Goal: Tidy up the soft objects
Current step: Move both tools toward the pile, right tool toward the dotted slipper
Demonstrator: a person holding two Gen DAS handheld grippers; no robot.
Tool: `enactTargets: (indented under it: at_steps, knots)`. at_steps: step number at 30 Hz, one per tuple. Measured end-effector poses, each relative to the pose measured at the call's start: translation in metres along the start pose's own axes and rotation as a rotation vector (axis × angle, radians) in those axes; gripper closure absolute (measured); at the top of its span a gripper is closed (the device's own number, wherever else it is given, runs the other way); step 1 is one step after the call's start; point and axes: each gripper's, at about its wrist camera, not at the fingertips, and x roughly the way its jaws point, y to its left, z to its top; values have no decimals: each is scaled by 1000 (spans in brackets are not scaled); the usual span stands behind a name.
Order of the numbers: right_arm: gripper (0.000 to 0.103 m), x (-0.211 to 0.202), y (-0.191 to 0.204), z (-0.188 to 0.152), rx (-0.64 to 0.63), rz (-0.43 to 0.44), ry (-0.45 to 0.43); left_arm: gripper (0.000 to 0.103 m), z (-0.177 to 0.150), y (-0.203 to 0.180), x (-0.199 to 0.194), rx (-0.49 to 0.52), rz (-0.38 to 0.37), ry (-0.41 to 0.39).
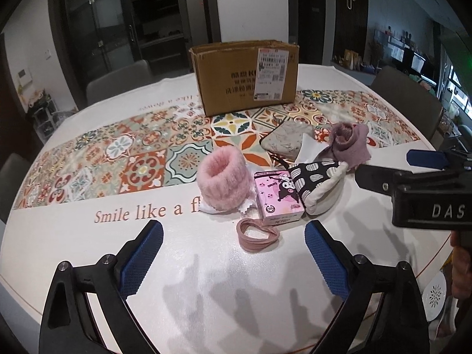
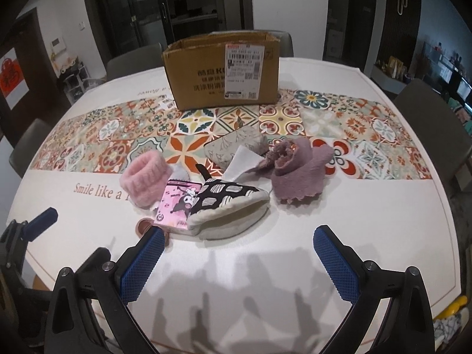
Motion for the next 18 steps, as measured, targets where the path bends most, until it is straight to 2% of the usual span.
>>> enactTargets:
  at_steps: [9, 14, 18]
  knots:
    - [1, 30, 6, 14, 4, -17, 51, 8, 3, 4, 33, 30, -70, 66]
    - [1, 43, 7, 20, -18, -6, 83, 9, 1, 3, 48, -5, -68, 118]
    - [1, 57, 6, 26, -63, 25, 103, 11, -3, 0, 57, -52, -32, 147]
